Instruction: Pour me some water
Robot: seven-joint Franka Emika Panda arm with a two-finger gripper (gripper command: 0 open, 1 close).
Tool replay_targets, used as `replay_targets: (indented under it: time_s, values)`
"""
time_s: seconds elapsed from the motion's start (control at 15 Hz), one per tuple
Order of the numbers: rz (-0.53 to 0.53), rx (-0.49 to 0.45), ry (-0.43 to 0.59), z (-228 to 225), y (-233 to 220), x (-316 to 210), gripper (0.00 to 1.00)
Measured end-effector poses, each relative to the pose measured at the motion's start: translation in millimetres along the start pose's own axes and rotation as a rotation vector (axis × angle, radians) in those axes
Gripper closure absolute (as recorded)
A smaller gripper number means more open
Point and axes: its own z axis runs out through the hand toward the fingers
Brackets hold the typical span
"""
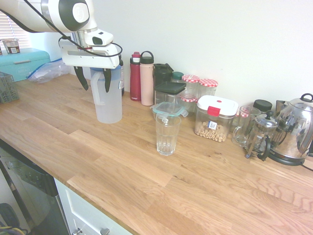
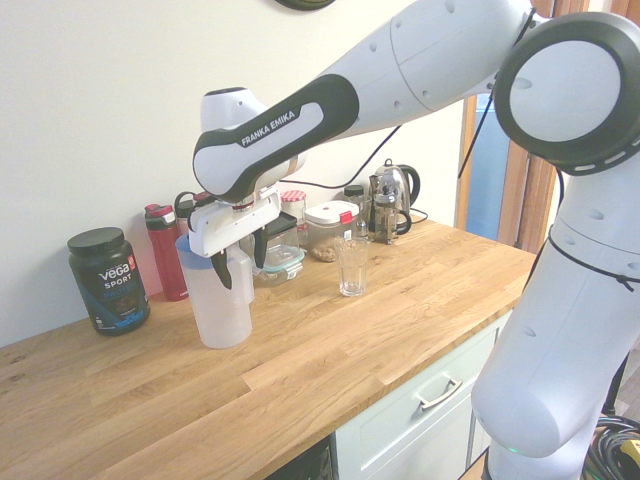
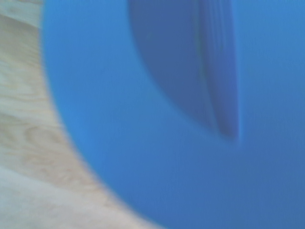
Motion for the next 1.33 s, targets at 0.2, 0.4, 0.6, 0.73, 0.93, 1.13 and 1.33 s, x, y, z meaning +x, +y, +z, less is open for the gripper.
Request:
replay_targets:
  time_s: [0.2, 0.4, 0.6, 0.73, 0.93, 1.13, 1.33]
  values:
    - [-0.017, -0.011, -0.008, 12, -9, 2, 1.00]
    - [-0.011, -0.006, -0.012, 12, -9, 5, 1.00]
    - [-0.005, 0.002, -0.021, 11, -9, 5, 1.00]
    - [-0.011, 0.003, -0.028, 11, -12, 2, 1.00]
    - [-0.014, 0.002, -0.031, 11, -14, -1, 1.00]
    - [-0.011, 0.000, -0.034, 12, -13, 0, 1.00]
    - [-0.001, -0.002, -0.034, 12, -10, 3, 1.00]
